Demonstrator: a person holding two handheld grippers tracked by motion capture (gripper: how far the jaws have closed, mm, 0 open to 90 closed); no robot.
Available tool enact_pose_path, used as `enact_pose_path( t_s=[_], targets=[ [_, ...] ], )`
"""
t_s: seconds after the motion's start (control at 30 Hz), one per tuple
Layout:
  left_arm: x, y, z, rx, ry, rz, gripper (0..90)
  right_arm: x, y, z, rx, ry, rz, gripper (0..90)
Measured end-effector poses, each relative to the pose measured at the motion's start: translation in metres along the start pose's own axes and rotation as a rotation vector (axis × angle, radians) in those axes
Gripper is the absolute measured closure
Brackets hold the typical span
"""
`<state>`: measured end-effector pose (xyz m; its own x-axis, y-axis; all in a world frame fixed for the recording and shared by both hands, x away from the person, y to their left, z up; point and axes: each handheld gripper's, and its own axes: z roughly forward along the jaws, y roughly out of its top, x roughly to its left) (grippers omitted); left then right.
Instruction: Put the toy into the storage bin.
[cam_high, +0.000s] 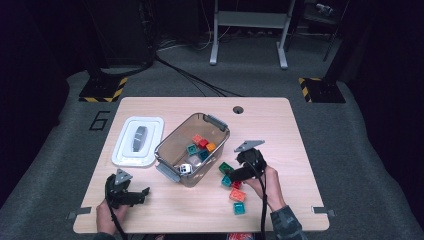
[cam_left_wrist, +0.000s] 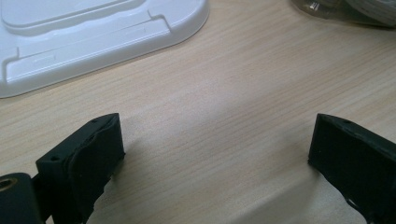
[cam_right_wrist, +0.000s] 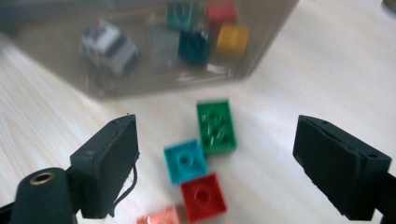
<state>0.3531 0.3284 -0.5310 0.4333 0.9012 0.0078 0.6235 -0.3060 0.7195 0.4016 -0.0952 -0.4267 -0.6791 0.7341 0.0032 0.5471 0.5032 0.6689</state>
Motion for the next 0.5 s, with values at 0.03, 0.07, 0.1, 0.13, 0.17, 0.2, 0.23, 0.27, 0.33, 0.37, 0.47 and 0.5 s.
enact_pose_path(
  t_s=[0.03,0.07,0.1,0.13,0.17,0.2,0.23,0.27,0.33,0.37,0.47,0.5],
  targets=[
    [0.000,0.000,0.000,-0.001,0.001,0.000,3.2,0.002,-0.007,0.002,0.013,-0.005,0.003,13.0],
    [0.000,0.000,0.000,-0.005,0.006,-0.001,3.2,0.003,-0.013,0.004,0.029,-0.010,0.006,12.6],
    [0.000,0.000,0.000,0.000,0.000,-0.001,3.2,0.005,-0.020,0.005,0.032,-0.015,0.027,12.4],
    [0.000,0.000,0.000,0.000,0.000,-0.001,3.2,0.005,-0.027,0.006,0.036,-0.013,0.034,11.9],
    [0.000,0.000,0.000,0.000,0.000,-0.001,3.2,0.007,-0.033,0.006,0.039,-0.010,0.048,11.8],
    [0.000,0.000,0.000,0.000,0.002,0.000,3.2,0.008,-0.040,0.007,0.043,-0.008,0.052,11.3],
    [0.000,0.000,0.000,0.000,0.001,-0.001,3.2,0.011,-0.045,0.008,0.045,-0.011,0.060,10.0],
    [0.000,0.000,0.000,0.000,0.000,0.000,3.2,0.013,-0.051,0.009,0.050,-0.017,0.068,9.2],
    [0.000,0.000,0.000,0.004,-0.002,0.000,3.2,0.016,-0.060,0.010,0.054,-0.019,0.070,8.6],
    [0.000,0.000,0.000,0.004,-0.001,0.001,3.2,0.019,-0.063,0.010,0.054,-0.019,0.084,8.0],
    [0.000,0.000,0.000,0.003,-0.001,0.001,3.2,0.027,-0.072,0.013,0.064,-0.016,0.082,7.6],
    [0.000,0.000,0.000,0.004,0.000,0.002,3.2,0.030,-0.075,0.014,0.071,-0.012,0.073,7.6]
  ],
)
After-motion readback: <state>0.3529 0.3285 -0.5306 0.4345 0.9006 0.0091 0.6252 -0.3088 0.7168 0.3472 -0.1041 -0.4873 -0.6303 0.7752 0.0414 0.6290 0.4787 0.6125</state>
